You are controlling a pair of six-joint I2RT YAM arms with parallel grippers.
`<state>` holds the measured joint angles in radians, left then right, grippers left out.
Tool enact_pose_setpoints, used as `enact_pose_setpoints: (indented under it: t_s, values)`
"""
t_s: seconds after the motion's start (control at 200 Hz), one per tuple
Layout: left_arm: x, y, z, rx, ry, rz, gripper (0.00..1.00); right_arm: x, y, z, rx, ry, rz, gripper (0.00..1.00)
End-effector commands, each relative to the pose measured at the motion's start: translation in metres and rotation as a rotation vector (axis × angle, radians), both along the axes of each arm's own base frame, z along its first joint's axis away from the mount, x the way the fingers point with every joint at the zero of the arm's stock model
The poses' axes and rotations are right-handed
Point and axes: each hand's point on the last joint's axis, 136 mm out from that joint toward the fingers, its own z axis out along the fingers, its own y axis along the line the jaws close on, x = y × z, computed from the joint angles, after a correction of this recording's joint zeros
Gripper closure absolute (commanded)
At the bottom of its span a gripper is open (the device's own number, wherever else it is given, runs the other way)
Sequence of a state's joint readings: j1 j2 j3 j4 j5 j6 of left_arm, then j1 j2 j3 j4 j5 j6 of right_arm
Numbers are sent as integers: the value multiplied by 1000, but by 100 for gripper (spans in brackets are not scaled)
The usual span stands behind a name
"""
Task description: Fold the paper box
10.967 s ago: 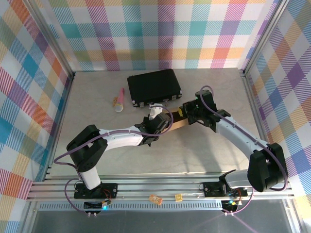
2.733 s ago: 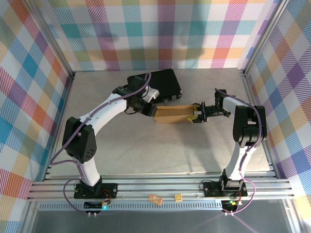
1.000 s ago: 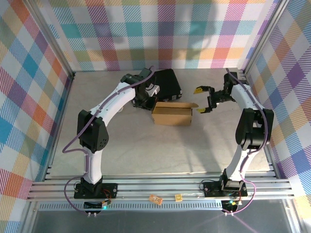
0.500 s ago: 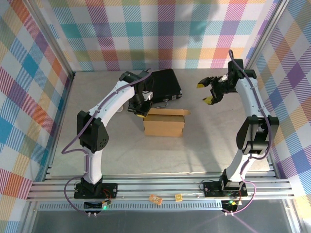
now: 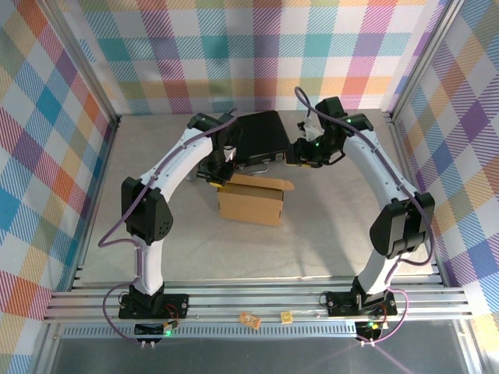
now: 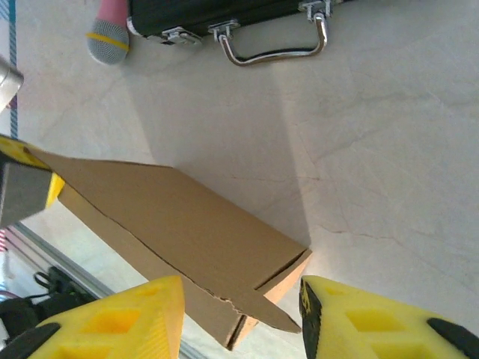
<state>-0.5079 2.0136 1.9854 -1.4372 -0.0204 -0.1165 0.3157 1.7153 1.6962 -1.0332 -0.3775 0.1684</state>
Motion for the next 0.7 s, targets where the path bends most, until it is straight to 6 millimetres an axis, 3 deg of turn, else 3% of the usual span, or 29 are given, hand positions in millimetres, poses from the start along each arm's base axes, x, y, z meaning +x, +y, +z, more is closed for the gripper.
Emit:
enact_pose_setpoints:
  t_s: [0.0, 0.22, 0.355, 0.465, 0.695]
  values:
    - [-5, 18, 2, 45, 5, 29, 100, -11, 6, 15, 0, -158, 123, 55]
    - [-1, 25, -1, 34, 3, 60, 100, -29, 10, -10, 5, -214, 227, 56]
    - [0, 25, -3, 29, 5, 72, 100, -29, 18, -6, -29, -244, 268, 60]
    - [2, 25, -3, 30, -7, 77, 100, -26, 13, -12, -88, -204, 195, 61]
    - [4, 24, -3, 23, -22, 81, 100, -30, 8, -4, -124, -281, 48, 55]
